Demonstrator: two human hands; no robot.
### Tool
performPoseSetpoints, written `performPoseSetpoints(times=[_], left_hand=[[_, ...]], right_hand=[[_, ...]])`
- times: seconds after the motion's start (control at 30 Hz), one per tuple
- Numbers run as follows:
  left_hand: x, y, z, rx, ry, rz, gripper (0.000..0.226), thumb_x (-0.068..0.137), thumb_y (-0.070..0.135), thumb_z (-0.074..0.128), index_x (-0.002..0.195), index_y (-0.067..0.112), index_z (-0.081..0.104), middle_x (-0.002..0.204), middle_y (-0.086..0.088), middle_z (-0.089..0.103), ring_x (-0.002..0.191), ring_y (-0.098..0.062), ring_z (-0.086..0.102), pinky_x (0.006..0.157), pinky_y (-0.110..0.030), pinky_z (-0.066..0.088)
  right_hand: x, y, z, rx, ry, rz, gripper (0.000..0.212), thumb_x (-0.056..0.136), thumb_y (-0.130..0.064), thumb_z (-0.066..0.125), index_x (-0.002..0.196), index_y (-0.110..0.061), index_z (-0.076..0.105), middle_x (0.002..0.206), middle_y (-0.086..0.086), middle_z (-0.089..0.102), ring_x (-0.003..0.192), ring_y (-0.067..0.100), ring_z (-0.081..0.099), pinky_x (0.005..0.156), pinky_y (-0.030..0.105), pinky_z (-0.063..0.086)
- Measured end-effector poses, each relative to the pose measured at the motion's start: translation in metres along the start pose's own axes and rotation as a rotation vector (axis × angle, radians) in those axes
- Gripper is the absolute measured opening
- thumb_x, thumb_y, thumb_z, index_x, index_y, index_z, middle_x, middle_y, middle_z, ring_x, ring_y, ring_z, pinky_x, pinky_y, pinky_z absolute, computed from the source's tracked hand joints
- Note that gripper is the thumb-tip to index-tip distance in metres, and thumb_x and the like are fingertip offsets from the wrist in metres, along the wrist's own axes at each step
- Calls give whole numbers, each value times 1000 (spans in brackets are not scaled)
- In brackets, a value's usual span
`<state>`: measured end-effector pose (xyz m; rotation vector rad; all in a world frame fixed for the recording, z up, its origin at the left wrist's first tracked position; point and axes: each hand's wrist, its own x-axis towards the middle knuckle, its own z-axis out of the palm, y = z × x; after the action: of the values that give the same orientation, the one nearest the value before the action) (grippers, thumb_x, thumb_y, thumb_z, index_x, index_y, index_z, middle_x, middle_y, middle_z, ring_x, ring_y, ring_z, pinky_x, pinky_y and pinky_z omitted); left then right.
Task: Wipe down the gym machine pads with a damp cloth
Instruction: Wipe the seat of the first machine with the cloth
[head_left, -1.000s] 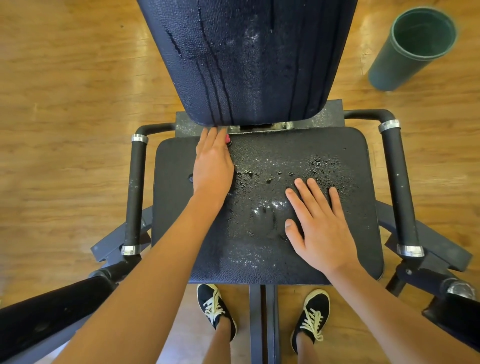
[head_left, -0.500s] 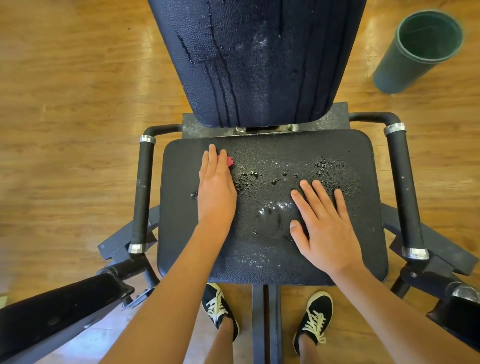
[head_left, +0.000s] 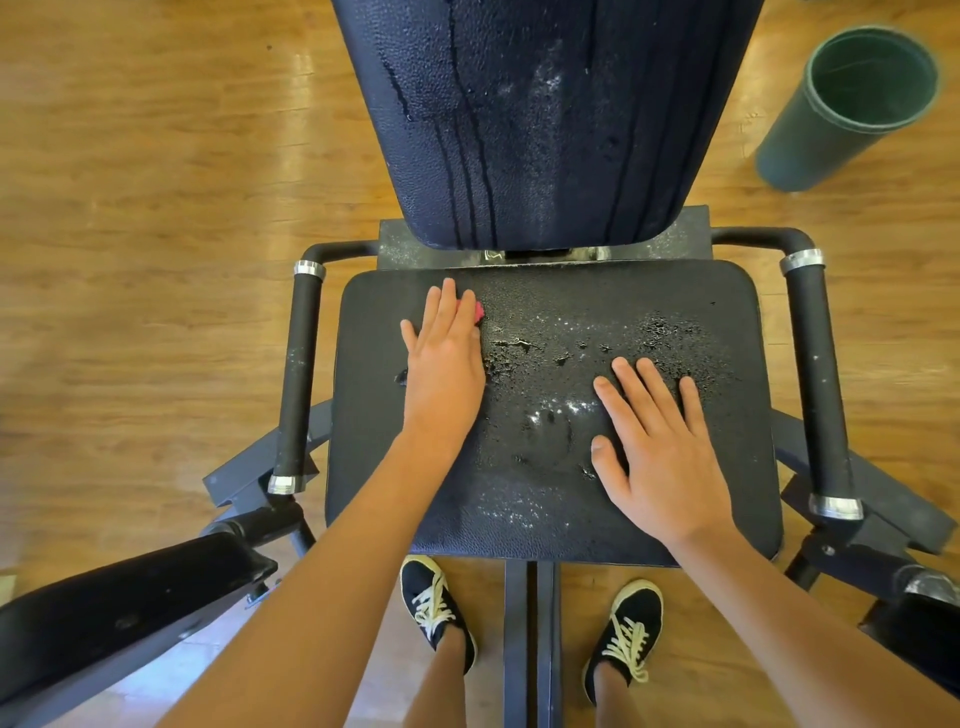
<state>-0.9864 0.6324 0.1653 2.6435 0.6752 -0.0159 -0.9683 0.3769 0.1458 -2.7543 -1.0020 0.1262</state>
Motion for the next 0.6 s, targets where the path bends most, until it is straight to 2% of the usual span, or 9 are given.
performPoseSetpoints(times=[0.27,0.47,0.6], left_hand=[[-32,0,5,-52,24,-20,44,109,7,41,153,5,42,167,-15,25,157,-31,15,126,-48,8],[-16,1,11,-36,85,-81,49,108,4,39,157,3,33,169,-18,15,157,-33,14,127,-51,18],[-2,7,12,-68,93,-87,48,107,3,39,156,2,35,168,-19,16,156,-34,15,126,-52,20]], right_hand=[[-2,1,2,-10,-2,0,58,102,-40,38,156,-16,42,167,7,29,158,26,17,125,59,16],[0,-3,1,4,-1,7,58,101,-38,40,155,-16,43,166,8,31,157,27,18,125,59,15],[0,-1,0,-3,2,6,58,101,-38,40,155,-16,43,166,8,30,157,27,18,125,59,15]])
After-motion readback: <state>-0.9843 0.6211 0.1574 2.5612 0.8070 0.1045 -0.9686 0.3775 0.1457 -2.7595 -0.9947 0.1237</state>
